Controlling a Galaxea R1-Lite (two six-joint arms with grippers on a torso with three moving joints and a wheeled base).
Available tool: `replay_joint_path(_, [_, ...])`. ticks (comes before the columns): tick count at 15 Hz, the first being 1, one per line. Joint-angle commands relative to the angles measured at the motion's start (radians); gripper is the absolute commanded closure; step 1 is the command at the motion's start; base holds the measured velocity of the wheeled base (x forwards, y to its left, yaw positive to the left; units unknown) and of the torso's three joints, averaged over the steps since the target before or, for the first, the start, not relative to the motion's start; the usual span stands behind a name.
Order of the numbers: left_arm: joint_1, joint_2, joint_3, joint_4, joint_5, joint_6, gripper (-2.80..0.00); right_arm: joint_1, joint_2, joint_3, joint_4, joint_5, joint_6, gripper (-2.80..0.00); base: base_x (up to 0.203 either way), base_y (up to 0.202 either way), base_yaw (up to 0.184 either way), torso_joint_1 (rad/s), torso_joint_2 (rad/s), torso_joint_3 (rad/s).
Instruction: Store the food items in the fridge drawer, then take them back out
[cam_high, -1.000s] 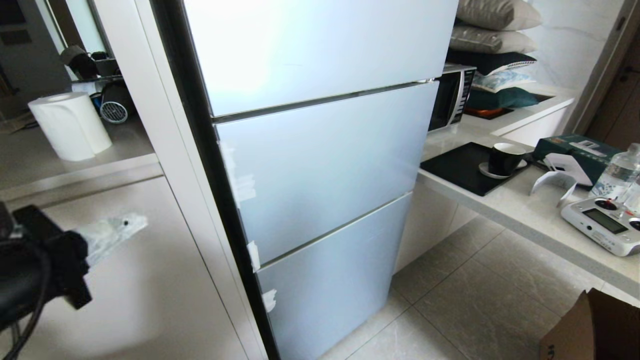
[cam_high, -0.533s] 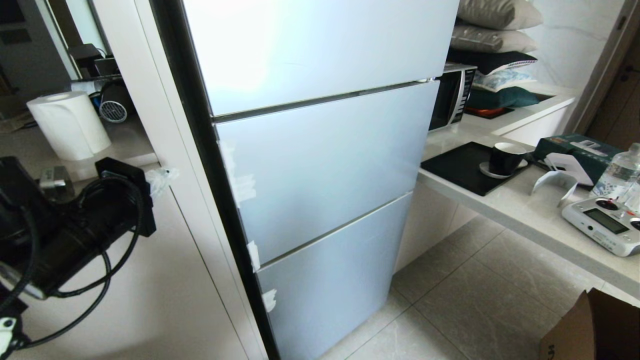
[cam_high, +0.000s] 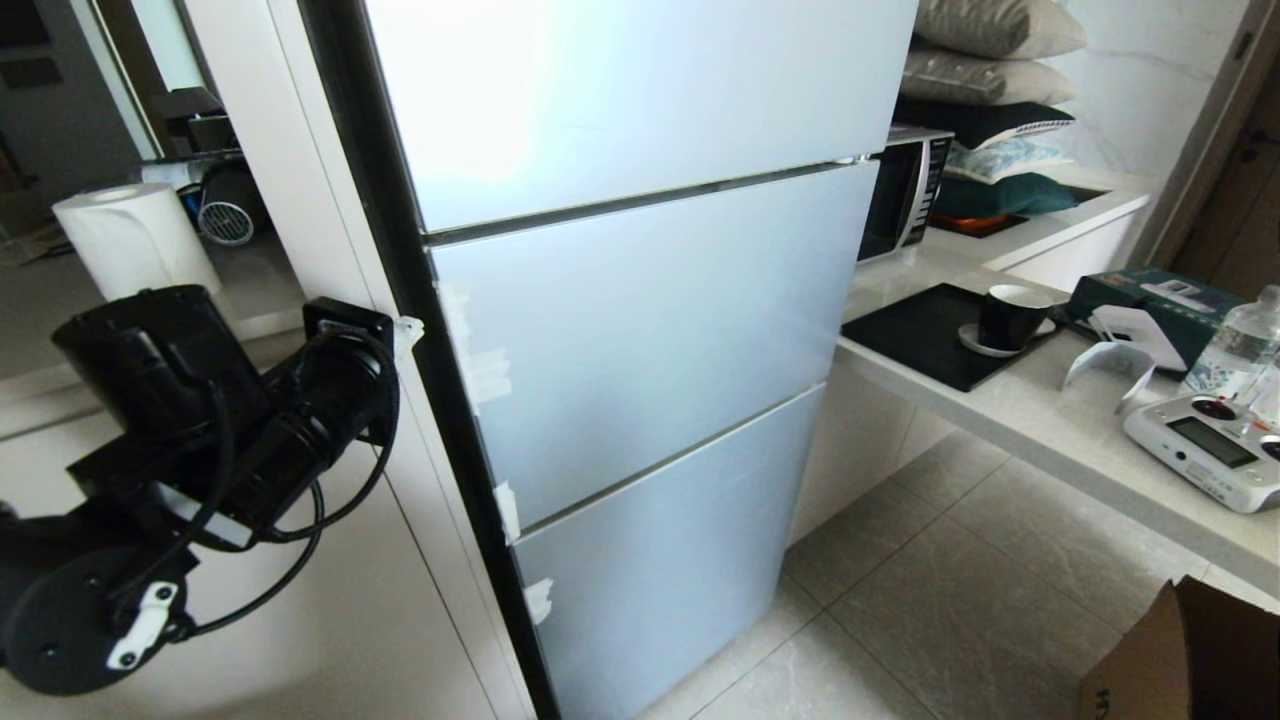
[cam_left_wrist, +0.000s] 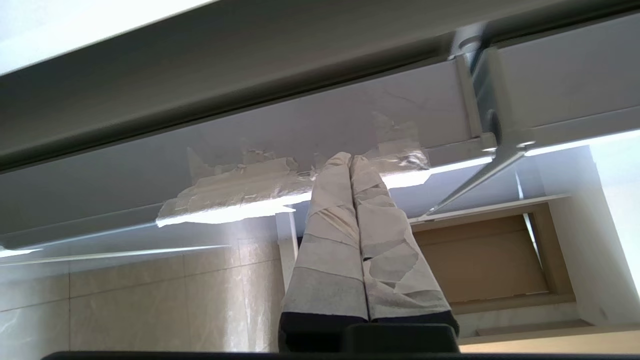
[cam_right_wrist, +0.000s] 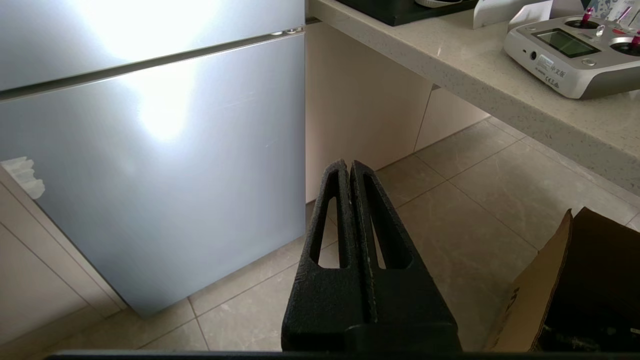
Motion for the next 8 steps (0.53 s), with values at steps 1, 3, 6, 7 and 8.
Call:
replay_joint_path(1, [-0.002, 0.020, -0.015, -0.008, 0.008, -0.004, 0.00, 0.000, 0.000, 0.000, 0.000, 0.000, 0.000, 0.00, 0.000, 0.000, 0.000, 0.000, 0.00, 0.000])
replay_joint_path(3, [-0.002, 0.037, -0.029, -0.009, 0.009, -0.004, 0.00, 0.000, 0.000, 0.000, 0.000, 0.000, 0.000, 0.00, 0.000, 0.000, 0.000, 0.000, 0.00, 0.000])
replay_joint_path(6, [0.008, 0.036, -0.040, -0.010, 0.012, -0.003, 0.00, 0.000, 0.000, 0.000, 0.000, 0.000, -0.001, 0.00, 0.000, 0.000, 0.000, 0.000, 0.00, 0.000])
replay_joint_path(7, [0.017, 0.034, -0.040, -0.010, 0.012, -0.003, 0.00, 0.000, 0.000, 0.000, 0.000, 0.000, 0.000, 0.00, 0.000, 0.000, 0.000, 0.000, 0.00, 0.000])
replay_joint_path(8, [0.028, 0.034, -0.041, -0.010, 0.012, -0.003, 0.00, 0.000, 0.000, 0.000, 0.000, 0.000, 0.000, 0.00, 0.000, 0.000, 0.000, 0.000, 0.00, 0.000])
